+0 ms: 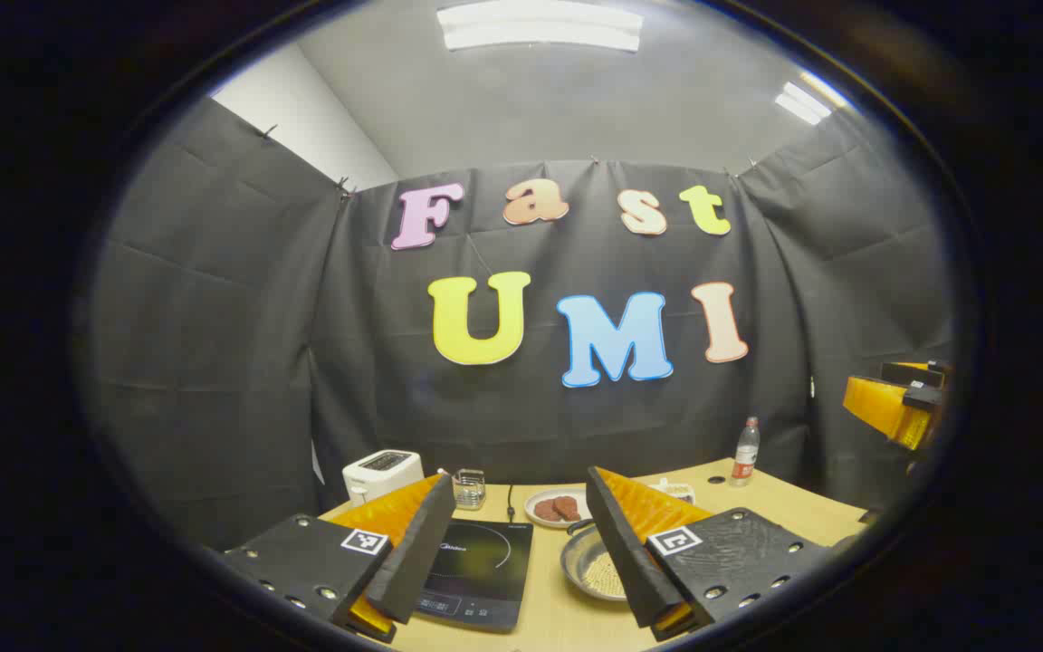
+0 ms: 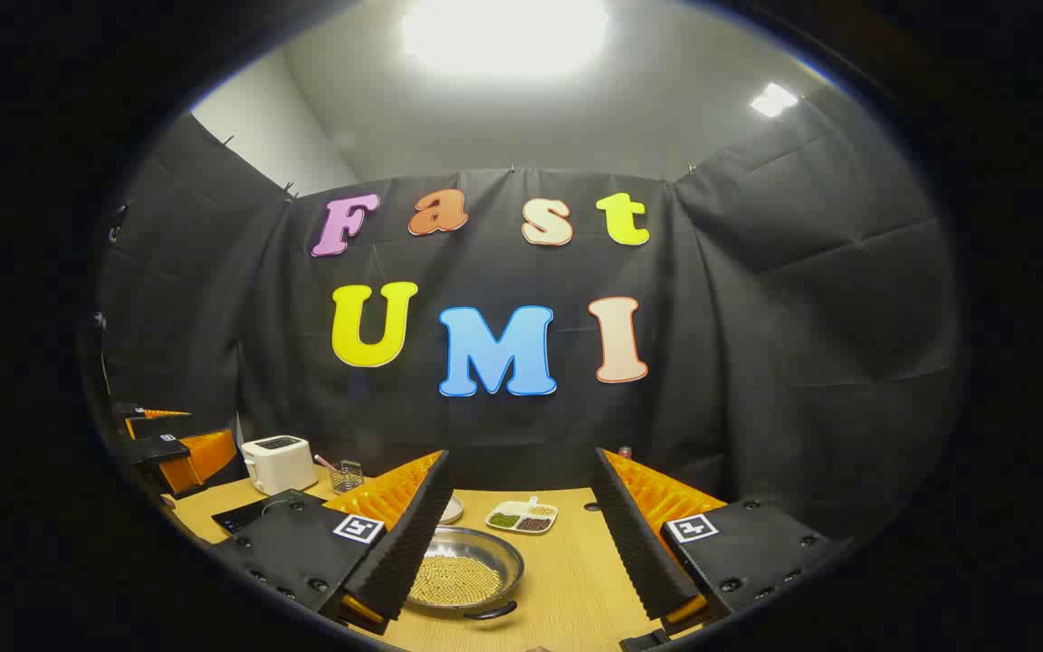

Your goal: First push the handle of the pot to place it horizontally, then grasp the pot with both hands and set it on the induction cooktop.

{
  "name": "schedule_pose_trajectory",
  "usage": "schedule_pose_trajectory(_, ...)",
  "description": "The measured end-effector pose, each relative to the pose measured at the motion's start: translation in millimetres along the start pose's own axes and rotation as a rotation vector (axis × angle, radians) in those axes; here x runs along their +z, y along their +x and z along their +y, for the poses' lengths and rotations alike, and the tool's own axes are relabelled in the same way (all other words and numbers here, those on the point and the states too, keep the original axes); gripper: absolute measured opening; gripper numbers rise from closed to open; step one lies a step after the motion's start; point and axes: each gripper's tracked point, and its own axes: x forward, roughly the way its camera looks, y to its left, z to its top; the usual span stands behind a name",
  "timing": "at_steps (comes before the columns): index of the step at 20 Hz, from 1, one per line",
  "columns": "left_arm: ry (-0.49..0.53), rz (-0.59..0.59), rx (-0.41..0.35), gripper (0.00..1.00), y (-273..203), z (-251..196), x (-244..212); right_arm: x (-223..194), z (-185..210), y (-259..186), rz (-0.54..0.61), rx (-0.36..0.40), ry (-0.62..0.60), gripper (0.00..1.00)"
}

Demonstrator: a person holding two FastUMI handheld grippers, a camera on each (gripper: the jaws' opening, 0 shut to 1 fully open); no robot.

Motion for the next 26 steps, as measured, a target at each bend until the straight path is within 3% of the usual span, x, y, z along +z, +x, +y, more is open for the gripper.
schedule_pose_trajectory(22,0.019,-0.011,0.030,0.86,-19.2,23.5,5.9,-9.9,12.4,-4.5,0.049,0.027,0.001,0.97)
schedule_pose_trajectory(26,0.023,-0.015,0.037,0.86,-22.1,28.8,5.4,-12.6,14.1,-5.9,0.054,0.021,-0.011,0.83)
